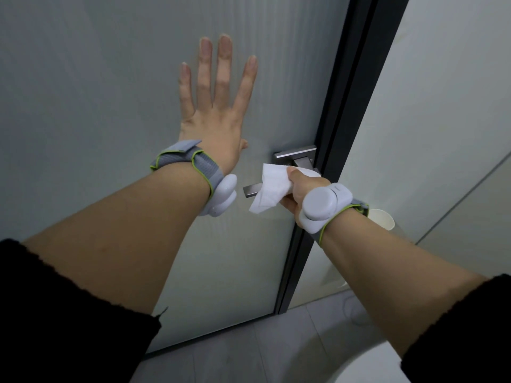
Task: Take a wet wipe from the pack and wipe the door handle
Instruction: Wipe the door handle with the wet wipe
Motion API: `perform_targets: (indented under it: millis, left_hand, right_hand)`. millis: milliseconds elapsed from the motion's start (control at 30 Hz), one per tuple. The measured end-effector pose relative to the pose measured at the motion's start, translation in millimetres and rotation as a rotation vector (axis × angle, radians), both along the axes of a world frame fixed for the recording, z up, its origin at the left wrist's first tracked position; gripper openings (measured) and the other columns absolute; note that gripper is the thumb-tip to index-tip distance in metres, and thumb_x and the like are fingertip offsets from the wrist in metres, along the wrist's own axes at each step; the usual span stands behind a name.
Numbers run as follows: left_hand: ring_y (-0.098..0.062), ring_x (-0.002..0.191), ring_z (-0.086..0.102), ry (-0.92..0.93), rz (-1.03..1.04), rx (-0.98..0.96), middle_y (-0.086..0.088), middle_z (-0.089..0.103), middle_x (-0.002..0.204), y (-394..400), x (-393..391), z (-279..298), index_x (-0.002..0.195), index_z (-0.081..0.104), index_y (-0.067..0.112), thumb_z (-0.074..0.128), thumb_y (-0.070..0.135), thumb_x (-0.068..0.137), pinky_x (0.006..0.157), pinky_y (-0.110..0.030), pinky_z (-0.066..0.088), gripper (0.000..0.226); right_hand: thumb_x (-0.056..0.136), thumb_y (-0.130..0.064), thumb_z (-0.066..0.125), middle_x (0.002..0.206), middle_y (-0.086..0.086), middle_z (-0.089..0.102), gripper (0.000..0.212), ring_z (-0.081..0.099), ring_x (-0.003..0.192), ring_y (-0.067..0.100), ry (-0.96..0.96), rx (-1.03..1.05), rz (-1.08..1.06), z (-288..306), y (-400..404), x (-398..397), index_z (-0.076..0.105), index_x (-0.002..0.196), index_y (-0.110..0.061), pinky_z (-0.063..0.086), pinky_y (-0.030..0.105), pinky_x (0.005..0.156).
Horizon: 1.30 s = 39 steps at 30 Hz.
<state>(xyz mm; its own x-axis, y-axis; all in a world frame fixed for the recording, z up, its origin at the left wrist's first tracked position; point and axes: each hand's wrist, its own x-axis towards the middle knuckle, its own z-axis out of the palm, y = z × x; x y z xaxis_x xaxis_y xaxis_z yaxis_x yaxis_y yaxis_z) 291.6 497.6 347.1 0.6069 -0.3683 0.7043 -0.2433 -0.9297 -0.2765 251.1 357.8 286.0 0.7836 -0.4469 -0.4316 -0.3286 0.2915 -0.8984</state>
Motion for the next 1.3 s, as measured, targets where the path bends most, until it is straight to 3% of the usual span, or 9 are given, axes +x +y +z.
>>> perform_targets:
  millis: [333,467,600,733,867,967,1067,1167,1300]
  left_hand:
    - [-0.044,0.143,0.011,0.009,-0.013,0.006,-0.021,0.009,0.158,1,-3,1,0.151,0.001,0.019,0.078,0.047,0.065,0.114,-0.058,0.009,0.118]
    - [-0.044,0.144,0.01,0.017,-0.02,0.02,-0.021,0.009,0.158,6,-6,1,0.151,0.002,0.02,0.078,0.043,0.067,0.114,-0.056,0.007,0.115]
    - [-0.042,0.145,0.007,0.048,-0.061,0.012,-0.02,0.007,0.159,8,-8,4,0.151,0.004,0.021,0.076,0.03,0.071,0.114,-0.054,0.003,0.108]
    - [-0.042,0.145,0.003,0.085,-0.067,0.02,-0.02,0.003,0.159,9,-13,7,0.151,0.005,0.022,0.074,0.03,0.073,0.115,-0.053,0.002,0.104]
    - [-0.042,0.145,-0.001,0.148,-0.063,-0.002,-0.02,-0.001,0.159,7,-21,14,0.151,0.01,0.02,0.071,0.03,0.077,0.116,-0.054,0.004,0.097]
    - [-0.041,0.145,-0.001,0.185,-0.066,-0.026,-0.021,0.0,0.159,2,-31,20,0.149,0.019,0.018,0.067,0.03,0.08,0.115,-0.053,0.012,0.085]
    - [-0.037,0.145,0.009,0.234,-0.117,-0.056,-0.017,0.008,0.159,-10,-42,27,0.145,0.029,0.017,0.061,0.029,0.084,0.11,-0.049,0.022,0.07]
    - [-0.033,0.13,0.034,0.336,-0.203,-0.04,-0.013,0.037,0.145,-27,-51,29,0.136,0.04,0.015,0.054,0.032,0.088,0.098,-0.045,0.034,0.052]
    - [-0.033,0.117,0.051,0.623,-0.342,-0.102,-0.012,0.057,0.126,-63,-62,24,0.128,0.047,0.014,0.047,0.034,0.093,0.094,-0.042,0.044,0.04]
  right_hand:
    - [0.088,-0.02,0.061,0.138,0.025,0.048,0.058,0.056,0.116,0.04,-0.02,0.068,0.024,0,15,-6,0.036,0.134,0.005,0.054,0.046,0.094]
    - [0.09,-0.015,0.057,0.114,0.025,0.066,0.044,0.067,0.094,0.031,-0.025,0.113,0.071,-5,44,-5,0.051,0.129,0.007,0.051,0.044,0.098]
    - [0.089,-0.015,0.059,0.129,0.025,0.058,0.045,0.064,0.102,0.03,-0.006,0.132,0.105,-6,56,-2,0.051,0.127,0.007,0.053,0.044,0.096]
    - [0.088,-0.017,0.06,0.084,0.006,0.072,0.014,0.068,0.06,0.015,-0.021,0.107,0.309,-18,61,-7,0.072,0.087,-0.012,0.059,0.021,0.054]
    - [0.089,-0.018,0.061,0.042,-0.009,0.068,0.044,0.066,0.04,0.005,0.042,0.082,0.452,-40,66,-22,0.073,0.046,-0.022,0.057,0.021,0.044]
    - [0.088,-0.023,0.06,0.081,0.012,0.076,0.016,0.074,0.061,0.019,0.09,0.004,0.398,-25,50,-35,0.069,0.085,-0.01,0.063,0.032,0.063]
    - [0.092,-0.027,0.051,0.128,0.025,0.057,0.044,0.062,0.111,0.037,0.112,-0.017,0.327,-3,17,-46,0.049,0.127,0.0,0.053,0.046,0.096]
    - [0.091,-0.028,0.052,0.1,0.012,0.063,0.019,0.065,0.077,0.025,0.046,0.105,0.202,9,-16,-56,0.057,0.105,-0.015,0.058,0.032,0.06]
    - [0.09,-0.041,0.053,0.095,0.009,0.069,0.033,0.066,0.077,0.023,-0.02,0.18,0.128,23,-54,-77,0.061,0.108,-0.014,0.057,0.031,0.062]
